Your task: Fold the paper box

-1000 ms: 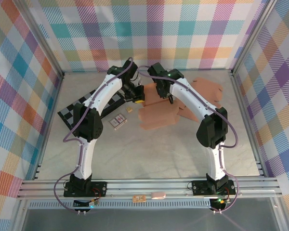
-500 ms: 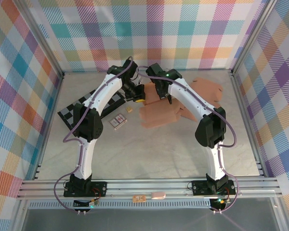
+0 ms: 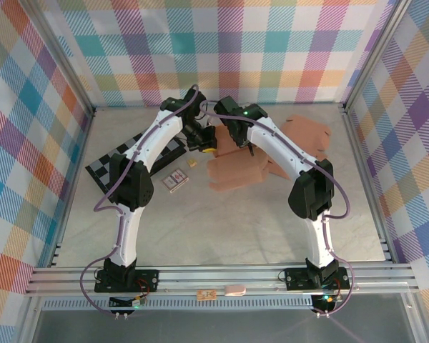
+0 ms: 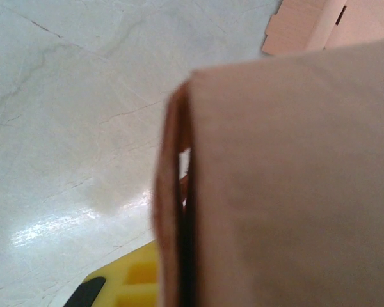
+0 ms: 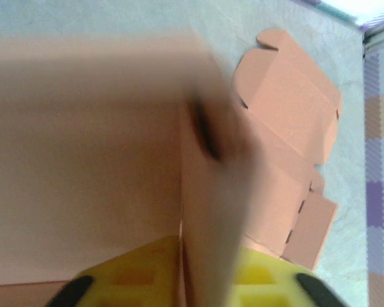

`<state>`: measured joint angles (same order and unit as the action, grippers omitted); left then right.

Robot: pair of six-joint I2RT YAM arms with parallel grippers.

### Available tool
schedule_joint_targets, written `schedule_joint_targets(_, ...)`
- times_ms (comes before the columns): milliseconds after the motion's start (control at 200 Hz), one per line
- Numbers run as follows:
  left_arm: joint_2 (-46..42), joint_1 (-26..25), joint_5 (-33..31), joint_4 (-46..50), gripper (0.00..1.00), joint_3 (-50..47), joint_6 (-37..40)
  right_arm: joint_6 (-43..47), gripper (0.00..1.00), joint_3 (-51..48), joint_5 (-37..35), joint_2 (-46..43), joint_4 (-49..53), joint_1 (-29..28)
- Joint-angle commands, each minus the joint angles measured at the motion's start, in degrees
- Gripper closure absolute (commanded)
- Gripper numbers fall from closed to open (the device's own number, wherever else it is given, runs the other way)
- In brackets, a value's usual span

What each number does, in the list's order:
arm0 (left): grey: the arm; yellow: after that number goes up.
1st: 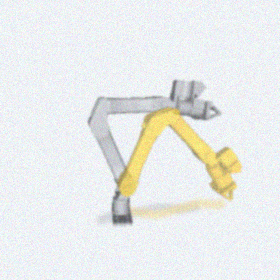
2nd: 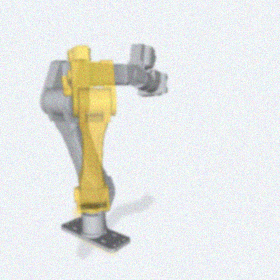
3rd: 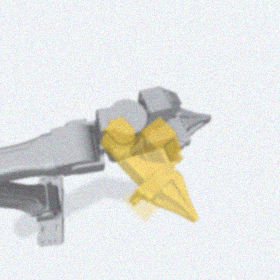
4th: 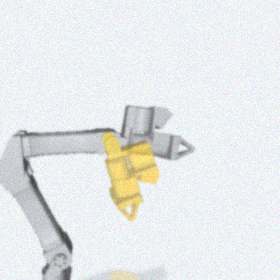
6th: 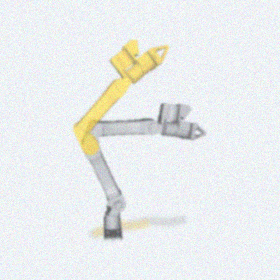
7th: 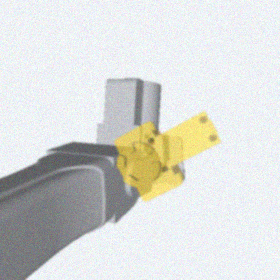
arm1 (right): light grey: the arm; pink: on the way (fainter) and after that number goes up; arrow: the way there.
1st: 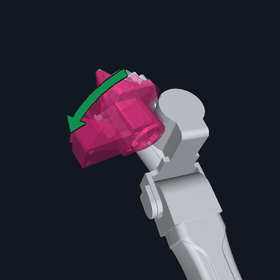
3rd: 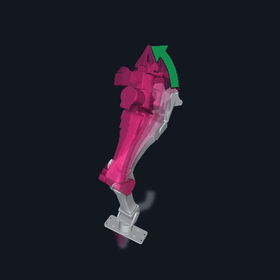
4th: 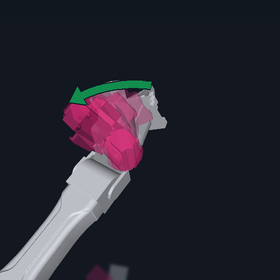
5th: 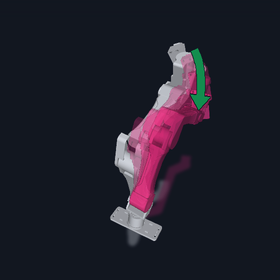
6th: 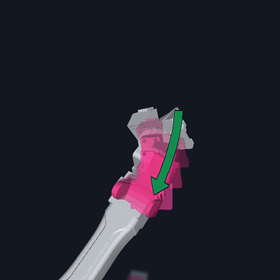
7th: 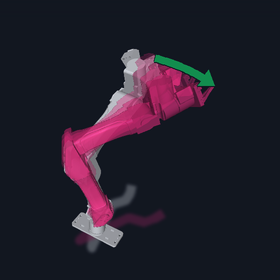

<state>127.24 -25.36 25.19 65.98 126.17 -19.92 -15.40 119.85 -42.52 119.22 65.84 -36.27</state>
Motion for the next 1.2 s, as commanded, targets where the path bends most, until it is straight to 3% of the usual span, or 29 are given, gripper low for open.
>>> schedule_joint_targets(0,-2.82,-0.39,0.44,2.14,1.0,0.92,0.05,0.7,0.7,0.29,0.75,-1.73,-1.95,0.5)
schedule_joint_targets(190,-2.82,-0.39,0.59,1.53,1.0,0.48,-0.18,1.4,0.67,2.6,1.51,-0.65,-1.85,0.62)
schedule_joint_targets(345,-2.59,-0.38,0.55,1.27,1.0,0.32,-0.34,0.26,0.78,2.47,1.49,0.5,-0.65,0.59)
schedule_joint_targets(515,-3.61,-0.39,-0.31,-0.57,1.0,-2.08,-1.25,-1.37,1.0,0.11,1.51,-0.52,-0.98,0.62)
schedule_joint_targets(650,-6.11,-0.47,-0.17,-6.12,1.0,-8.0,-3.39,-2.58,1.0,-3.25,1.57,-2.38,-1.95,0.62)
schedule_joint_targets(910,-11.49,-0.91,1.18,-20.3,0.81,-22.44,-7.24,-4.31,1.0,-11.06,5.82,-7.16,-4.14,0.07)
schedule_joint_targets(1195,-15.66,-1.09,0.06,-33.01,0.63,-33.93,-8.69,-7.01,1.0,-13.2,8.84,-9.66,-2.31,-0.21)
